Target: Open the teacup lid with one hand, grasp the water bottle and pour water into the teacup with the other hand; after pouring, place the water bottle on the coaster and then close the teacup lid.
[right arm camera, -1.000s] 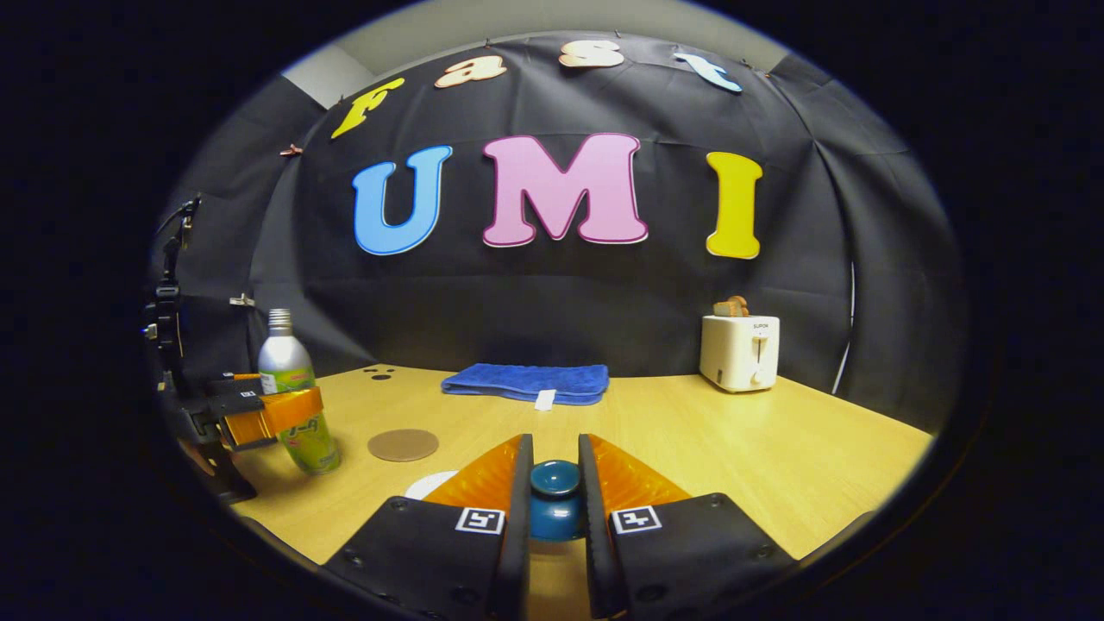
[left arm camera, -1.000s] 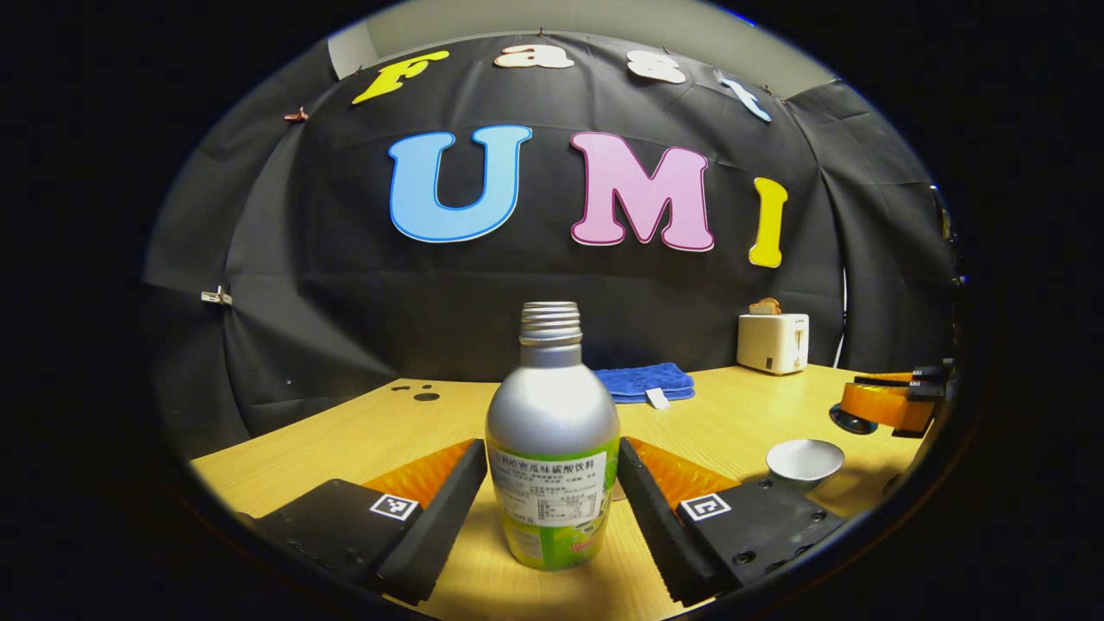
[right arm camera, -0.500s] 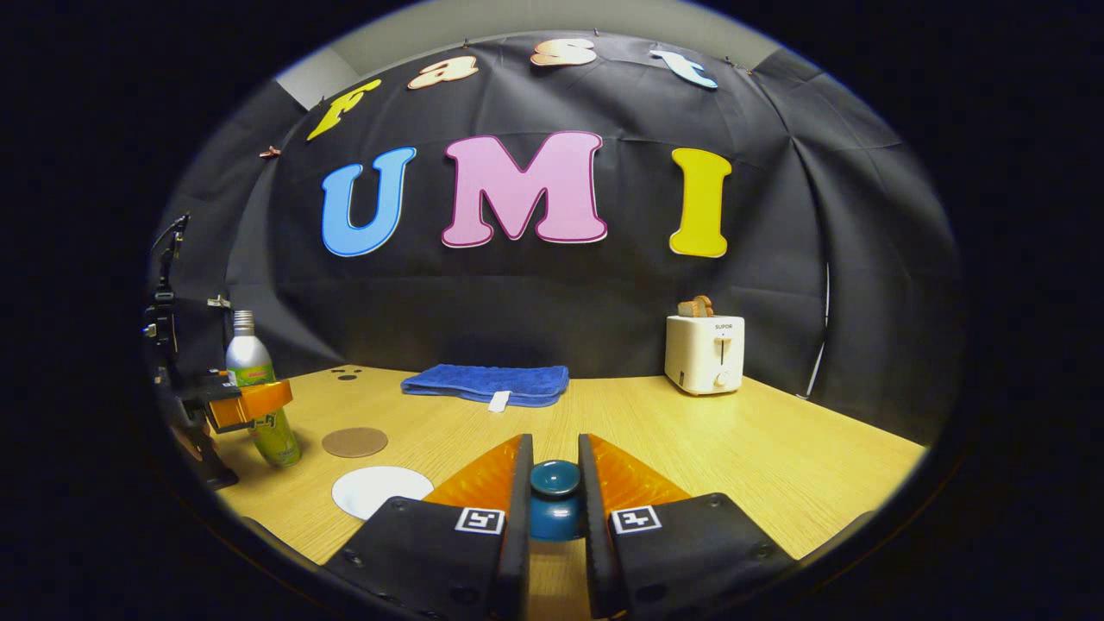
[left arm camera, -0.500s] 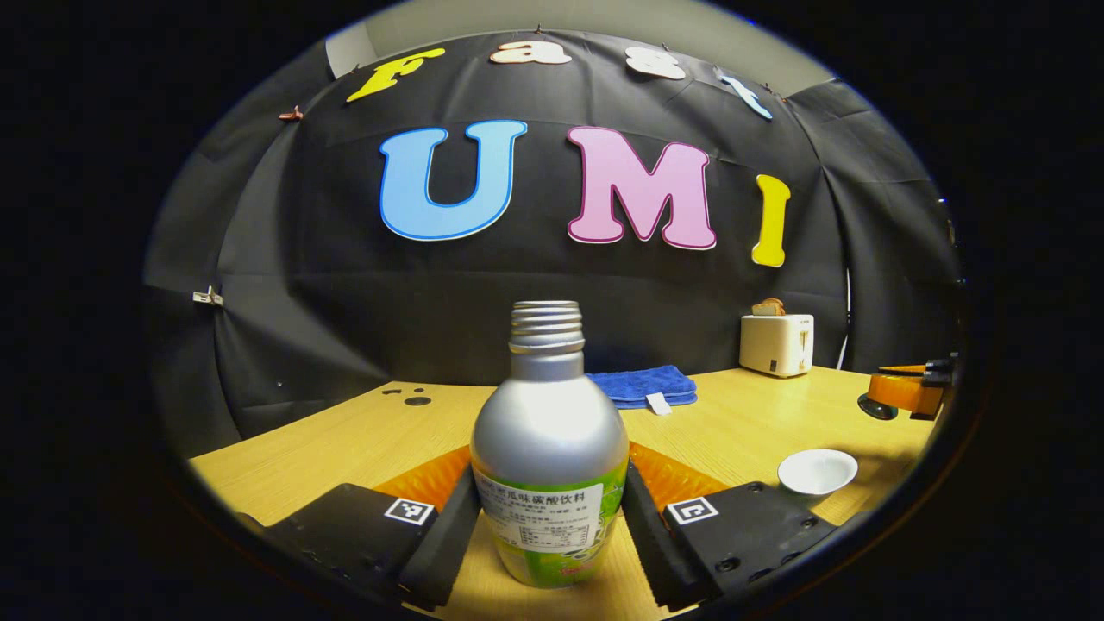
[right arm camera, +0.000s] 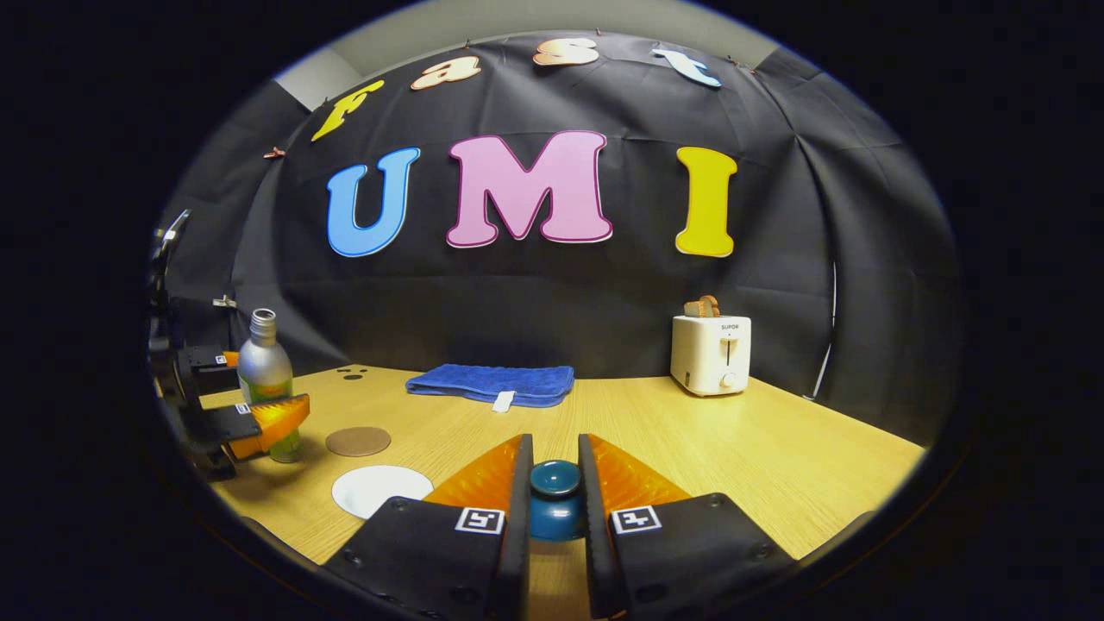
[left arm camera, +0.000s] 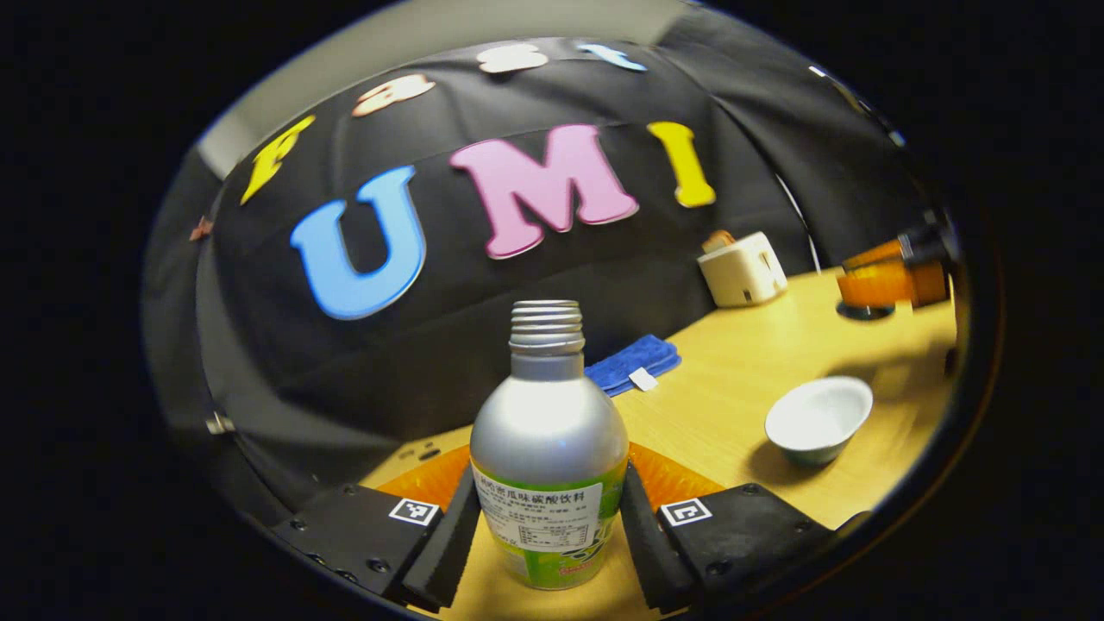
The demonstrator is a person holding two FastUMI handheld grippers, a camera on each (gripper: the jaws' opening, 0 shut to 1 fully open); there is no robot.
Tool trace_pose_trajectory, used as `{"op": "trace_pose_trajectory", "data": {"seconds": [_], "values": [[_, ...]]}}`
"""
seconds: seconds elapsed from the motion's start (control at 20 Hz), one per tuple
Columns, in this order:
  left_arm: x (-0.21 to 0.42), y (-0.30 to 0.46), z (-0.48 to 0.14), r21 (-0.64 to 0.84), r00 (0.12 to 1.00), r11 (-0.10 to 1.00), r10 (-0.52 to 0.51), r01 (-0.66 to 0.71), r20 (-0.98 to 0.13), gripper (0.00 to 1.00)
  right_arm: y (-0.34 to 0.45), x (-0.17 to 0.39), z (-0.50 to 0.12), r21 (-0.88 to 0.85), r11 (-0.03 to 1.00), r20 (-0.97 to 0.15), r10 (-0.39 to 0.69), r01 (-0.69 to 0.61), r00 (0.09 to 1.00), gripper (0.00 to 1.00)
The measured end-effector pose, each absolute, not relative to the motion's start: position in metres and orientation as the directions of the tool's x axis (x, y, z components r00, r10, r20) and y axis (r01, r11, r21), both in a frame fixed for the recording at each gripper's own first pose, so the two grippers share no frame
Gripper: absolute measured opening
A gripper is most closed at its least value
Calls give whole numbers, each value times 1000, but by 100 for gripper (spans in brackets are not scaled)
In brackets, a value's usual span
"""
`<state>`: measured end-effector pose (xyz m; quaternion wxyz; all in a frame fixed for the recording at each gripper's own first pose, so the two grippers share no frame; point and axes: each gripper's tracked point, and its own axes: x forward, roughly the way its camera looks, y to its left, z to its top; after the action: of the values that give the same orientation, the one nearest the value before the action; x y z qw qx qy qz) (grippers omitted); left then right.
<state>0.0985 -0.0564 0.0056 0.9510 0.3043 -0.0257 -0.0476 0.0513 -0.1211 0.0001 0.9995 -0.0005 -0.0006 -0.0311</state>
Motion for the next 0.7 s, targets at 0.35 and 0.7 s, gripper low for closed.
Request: {"op": "trace_pose_trajectory", "data": {"seconds": [0.35, 0.7], "values": [[98, -94, 0, 891, 977, 438, -213, 119, -25, 78, -147, 52, 1, 0, 997, 1, -78, 78, 997, 30], [100, -99, -14, 981, 968, 136, -227, 139, -105, 78, -153, 51, 1, -1, 997, 2, -80, 80, 997, 30]]}}
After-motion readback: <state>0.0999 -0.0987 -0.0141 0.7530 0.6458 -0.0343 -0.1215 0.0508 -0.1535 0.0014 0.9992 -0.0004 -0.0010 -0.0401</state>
